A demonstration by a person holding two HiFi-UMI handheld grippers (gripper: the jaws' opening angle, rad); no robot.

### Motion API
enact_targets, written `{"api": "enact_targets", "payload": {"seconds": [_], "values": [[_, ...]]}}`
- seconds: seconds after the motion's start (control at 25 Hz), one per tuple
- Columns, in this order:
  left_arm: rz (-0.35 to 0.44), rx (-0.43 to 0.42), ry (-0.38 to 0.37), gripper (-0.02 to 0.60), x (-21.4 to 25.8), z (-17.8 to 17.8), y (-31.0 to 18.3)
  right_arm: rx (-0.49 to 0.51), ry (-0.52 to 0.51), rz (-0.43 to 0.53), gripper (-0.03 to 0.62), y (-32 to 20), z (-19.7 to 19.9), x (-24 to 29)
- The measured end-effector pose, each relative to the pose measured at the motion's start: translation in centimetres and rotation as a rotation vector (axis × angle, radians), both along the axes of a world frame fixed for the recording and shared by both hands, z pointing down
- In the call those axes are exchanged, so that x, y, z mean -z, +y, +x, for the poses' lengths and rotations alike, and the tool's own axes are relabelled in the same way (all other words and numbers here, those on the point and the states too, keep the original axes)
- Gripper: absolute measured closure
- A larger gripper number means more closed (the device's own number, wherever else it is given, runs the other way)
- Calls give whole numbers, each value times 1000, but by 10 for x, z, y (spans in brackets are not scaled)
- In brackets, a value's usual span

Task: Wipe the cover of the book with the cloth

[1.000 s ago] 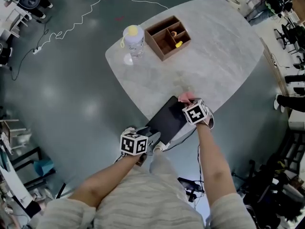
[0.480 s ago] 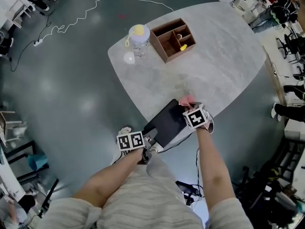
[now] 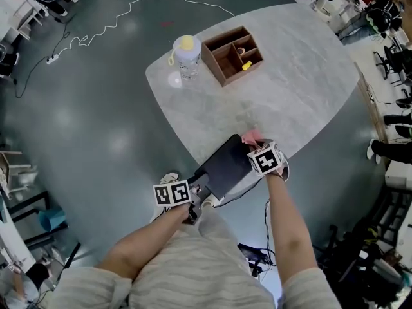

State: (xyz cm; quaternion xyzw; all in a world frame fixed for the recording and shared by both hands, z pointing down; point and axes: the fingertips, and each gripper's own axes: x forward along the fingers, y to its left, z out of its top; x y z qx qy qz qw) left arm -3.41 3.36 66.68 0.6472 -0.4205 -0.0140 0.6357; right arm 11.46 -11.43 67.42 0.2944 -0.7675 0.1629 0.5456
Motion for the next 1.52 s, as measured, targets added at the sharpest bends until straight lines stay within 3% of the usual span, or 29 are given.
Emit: {"api": "enact_targets", "payload": {"seconds": [0.08, 0.24, 0.56, 0.72, 0.88, 1.0, 1.24, 1.52], "values": [[50, -62, -38, 484, 14, -3, -8, -17, -23, 7, 548, -2, 1, 6], [152, -264, -221, 489, 44, -12, -34, -66, -90, 43, 548, -17, 7, 36], [473, -628, -513, 499, 124, -6, -80, -112, -229, 168, 548, -48, 15, 122], [628, -873, -691, 500, 149, 9, -83, -87, -282, 200, 548, -49, 10, 155], [839, -1122, -936, 500, 174, 26, -80, -41, -335, 178, 548, -43, -2, 174], [1011, -1265, -1061, 499, 181, 38, -71, -19, -353, 124, 548, -33, -8, 173], [1246, -1461, -1125, 497, 182, 45, -38, -21, -422, -28, 548, -5, -21, 165], [1312, -1582, -1114, 500, 173, 37, -15, 31, -636, -276, 548, 65, -73, 201]]}}
